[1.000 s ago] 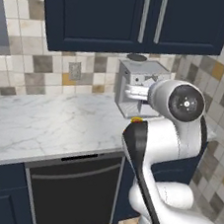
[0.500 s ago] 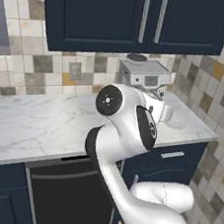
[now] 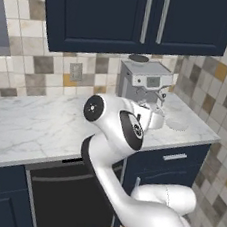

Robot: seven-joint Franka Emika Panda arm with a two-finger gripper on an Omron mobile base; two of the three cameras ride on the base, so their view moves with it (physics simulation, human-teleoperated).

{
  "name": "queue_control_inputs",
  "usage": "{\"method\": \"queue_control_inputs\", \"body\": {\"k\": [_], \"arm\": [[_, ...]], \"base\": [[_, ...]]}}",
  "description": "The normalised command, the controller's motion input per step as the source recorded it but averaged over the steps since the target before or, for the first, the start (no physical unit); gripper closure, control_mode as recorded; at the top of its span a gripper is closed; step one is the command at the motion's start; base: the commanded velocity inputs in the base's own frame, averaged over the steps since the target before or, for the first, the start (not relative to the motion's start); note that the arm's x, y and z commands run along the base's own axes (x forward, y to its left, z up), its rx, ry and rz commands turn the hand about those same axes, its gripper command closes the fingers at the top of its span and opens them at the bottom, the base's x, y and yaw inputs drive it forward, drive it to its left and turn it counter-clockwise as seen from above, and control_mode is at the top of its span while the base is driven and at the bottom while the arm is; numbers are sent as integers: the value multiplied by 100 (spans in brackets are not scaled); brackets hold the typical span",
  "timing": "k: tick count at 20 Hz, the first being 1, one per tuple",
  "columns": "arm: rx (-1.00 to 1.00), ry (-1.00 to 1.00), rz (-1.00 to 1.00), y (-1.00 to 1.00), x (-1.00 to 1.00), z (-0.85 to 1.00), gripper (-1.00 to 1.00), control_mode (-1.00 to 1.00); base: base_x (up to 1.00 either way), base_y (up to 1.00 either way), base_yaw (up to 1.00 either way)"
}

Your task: Take a sugar cube from the saucer and place it inside the coffee. Then, grab milk from the fridge and place it next to the coffee on the counter to sweeten the coffee.

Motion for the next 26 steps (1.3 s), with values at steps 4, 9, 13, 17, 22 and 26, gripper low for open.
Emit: {"method": "queue_control_inputs", "body": {"k": [4,9,13,17,22,26], "arm": [[-5,8,-7,0,48,-49,100,-100],[-4,5,-7,0,49,-38,100,-100],[0,0,-2,0,46,-38,100,-100],[1,0,0,-1,49,-34,100,-100],[6,2,0,-11,45,-32,100,-100],[11,4,0,-30,18,-40,100,-100]], "base": [[0,0,0],[0,0,0],[0,0,0],[0,0,0],[0,0,0],[0,0,0]]}}
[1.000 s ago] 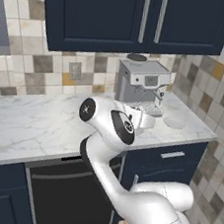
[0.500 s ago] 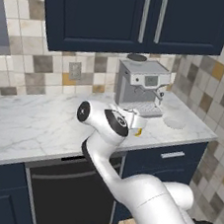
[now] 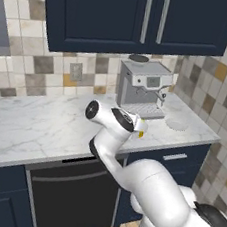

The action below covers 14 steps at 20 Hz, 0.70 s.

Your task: Take a sugar cube from the saucer and place it inside the coffee. Then, grab milk from the fridge and place it next to the coffee on the counter to sweeten the coffee.

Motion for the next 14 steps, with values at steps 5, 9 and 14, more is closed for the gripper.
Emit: {"method": "queue_control_inputs", "body": {"k": [5,9,14], "arm": [[0,0,0,0,22,-38,100,-100],[-6,0,-4,0,53,-41,100,-100],[-1,0,-4,-8,50,-19,100,-100]], "base": [[0,0,0],[0,0,0],[0,0,0]]}}
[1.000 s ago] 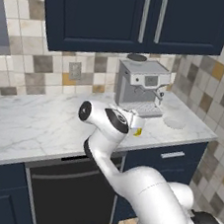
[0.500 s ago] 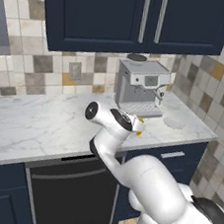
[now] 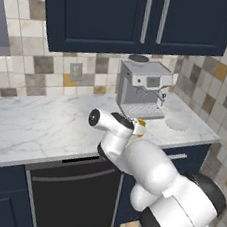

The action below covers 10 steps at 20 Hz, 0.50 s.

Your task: Take a sugar cube from the saucer and place it inside the coffee. Then, grab milk from the fridge and place it next to the coffee on the counter to sweeten the coffee.

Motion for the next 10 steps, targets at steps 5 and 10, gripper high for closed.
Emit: {"method": "queue_control_inputs", "body": {"k": [5,10], "arm": [[0,0,-9,0,55,-3,100,-100],[0,2,-5,3,29,-28,100,-100]], "base": [[0,0,0],[0,0,0]]}}
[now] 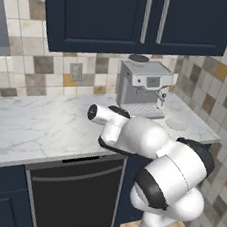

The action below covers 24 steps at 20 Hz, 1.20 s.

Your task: Take a sugar cube from the saucer and place it inside the coffee. Then, grab milk from the fridge and place it next to the coffee on the counter to sweeten the coffee.

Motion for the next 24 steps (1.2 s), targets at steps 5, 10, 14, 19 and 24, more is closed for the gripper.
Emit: {"method": "queue_control_inputs", "body": {"k": [5,10,14,19,24], "arm": [[0,4,-1,15,2,-48,100,-100],[-1,0,-3,1,26,-21,100,-100],[-4,0,-5,0,31,-17,100,-100],[-5,0,-10,0,42,-8,100,-100],[-6,0,-13,12,42,-7,100,-100]], "base": [[0,0,0],[0,0,0],[0,0,0],[0,0,0],[0,0,0]]}}
